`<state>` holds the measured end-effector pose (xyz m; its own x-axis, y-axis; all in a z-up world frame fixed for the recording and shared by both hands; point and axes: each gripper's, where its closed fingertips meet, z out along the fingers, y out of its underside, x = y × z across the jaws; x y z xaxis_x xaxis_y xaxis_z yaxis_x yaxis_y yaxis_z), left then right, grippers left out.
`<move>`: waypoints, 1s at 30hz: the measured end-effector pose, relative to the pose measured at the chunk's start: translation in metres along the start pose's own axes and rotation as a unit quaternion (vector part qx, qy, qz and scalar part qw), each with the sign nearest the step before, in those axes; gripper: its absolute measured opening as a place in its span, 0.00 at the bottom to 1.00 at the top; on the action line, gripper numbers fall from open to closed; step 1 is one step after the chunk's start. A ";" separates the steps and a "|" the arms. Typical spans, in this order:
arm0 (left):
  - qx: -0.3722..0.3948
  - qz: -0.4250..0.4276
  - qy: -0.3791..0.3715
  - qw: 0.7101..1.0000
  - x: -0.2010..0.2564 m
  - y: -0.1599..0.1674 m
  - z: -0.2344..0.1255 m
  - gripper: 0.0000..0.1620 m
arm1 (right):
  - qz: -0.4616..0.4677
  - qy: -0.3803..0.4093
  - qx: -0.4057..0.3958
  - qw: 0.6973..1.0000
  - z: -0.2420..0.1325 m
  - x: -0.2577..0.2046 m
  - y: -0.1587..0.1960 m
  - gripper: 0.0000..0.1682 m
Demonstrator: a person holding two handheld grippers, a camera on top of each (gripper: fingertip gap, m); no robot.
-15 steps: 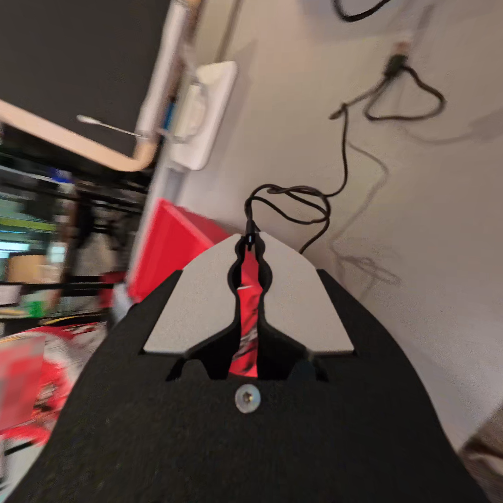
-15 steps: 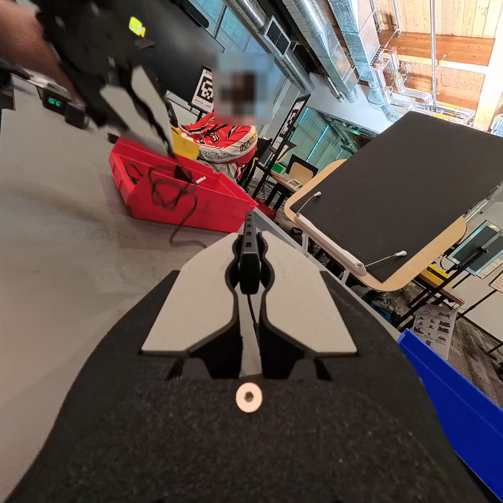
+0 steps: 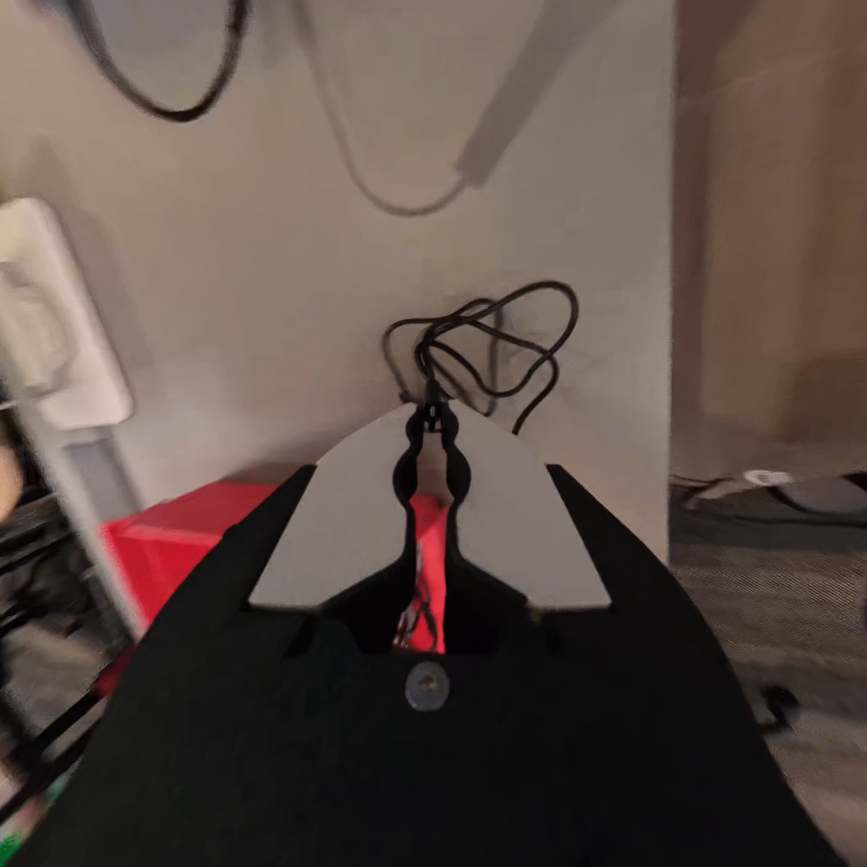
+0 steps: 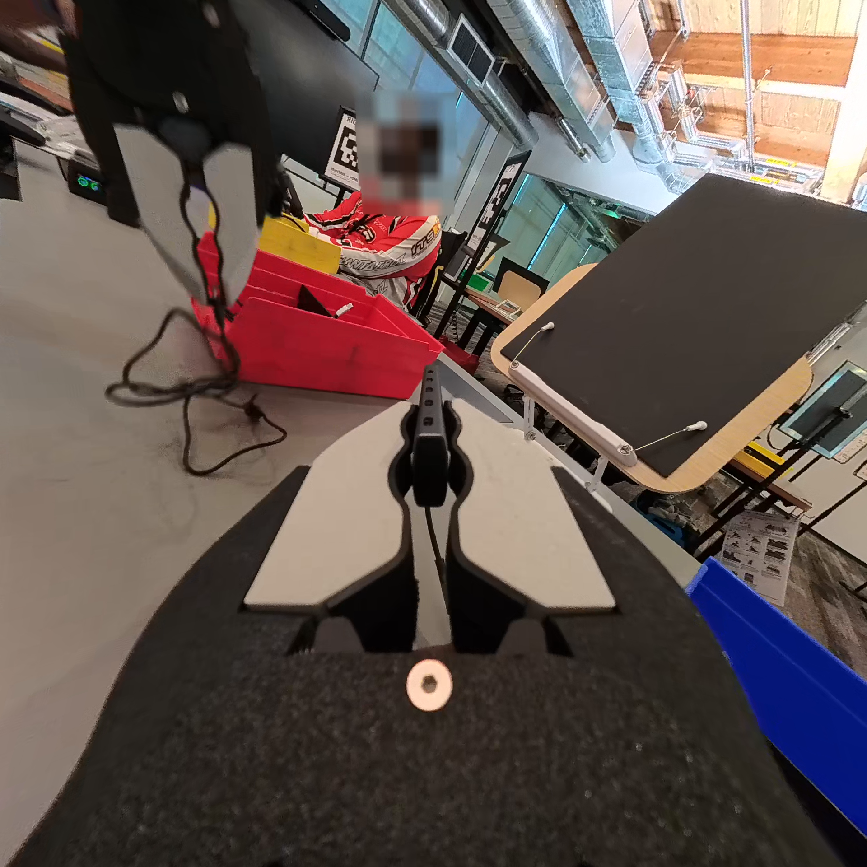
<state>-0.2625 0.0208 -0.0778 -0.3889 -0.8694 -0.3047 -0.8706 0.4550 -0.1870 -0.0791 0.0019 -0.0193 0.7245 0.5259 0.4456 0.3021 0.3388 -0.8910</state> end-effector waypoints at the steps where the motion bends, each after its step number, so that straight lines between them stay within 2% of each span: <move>1: 0.003 0.001 0.027 1.000 0.001 -0.007 0.013 0.04 | 0.003 0.000 0.001 1.000 0.000 0.000 0.000 0.06; 5: 0.052 -0.049 0.095 0.993 -0.011 -0.049 0.071 0.04 | 0.017 0.006 -0.001 1.000 -0.001 0.003 0.002 0.06; 8: 0.068 -0.144 0.089 0.983 -0.029 -0.070 0.106 0.05 | 0.039 0.019 -0.008 0.999 -0.003 0.010 0.008 0.06; 10: 0.082 -0.211 0.058 0.972 -0.045 -0.074 0.118 0.11 | 0.056 0.025 -0.009 0.998 -0.005 0.014 0.012 0.06; 13: 0.111 -0.298 -0.030 0.948 -0.069 -0.063 0.118 0.13 | 0.062 0.031 -0.013 0.998 -0.008 0.018 0.015 0.06; 15: 0.163 -0.317 -0.048 0.933 -0.067 -0.062 0.108 0.13 | 0.064 0.033 -0.014 0.997 -0.009 0.021 0.016 0.06; 18: 0.273 -0.332 -0.021 0.903 -0.054 -0.069 0.090 0.11 | 0.077 0.033 -0.011 0.996 -0.008 0.024 0.017 0.06; 20: 0.352 -0.357 0.047 0.864 -0.045 -0.077 0.076 0.11 | 0.086 0.031 -0.010 0.996 -0.007 0.024 0.018 0.06; 22: 0.395 -0.388 0.085 0.828 -0.047 -0.077 0.066 0.12 | 0.091 0.030 -0.009 0.995 -0.005 0.025 0.018 0.06; 23: 0.397 -0.390 0.092 0.826 -0.048 -0.075 0.065 0.12 | 0.091 0.027 -0.008 0.995 -0.004 0.024 0.018 0.06; 26: 0.362 -0.374 0.080 0.850 -0.054 -0.071 0.074 0.13 | 0.088 0.024 -0.008 0.996 -0.001 0.023 0.017 0.06; 30: 0.222 -0.336 0.107 0.909 -0.046 -0.064 0.109 0.16 | 0.091 0.017 -0.012 0.996 0.000 0.020 0.021 0.06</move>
<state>-0.1560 0.0527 -0.1540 0.0936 -0.9758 0.1974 -0.7446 -0.2003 -0.6367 -0.0586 0.0198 -0.0290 0.7886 0.5504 0.2742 0.1793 0.2208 -0.9587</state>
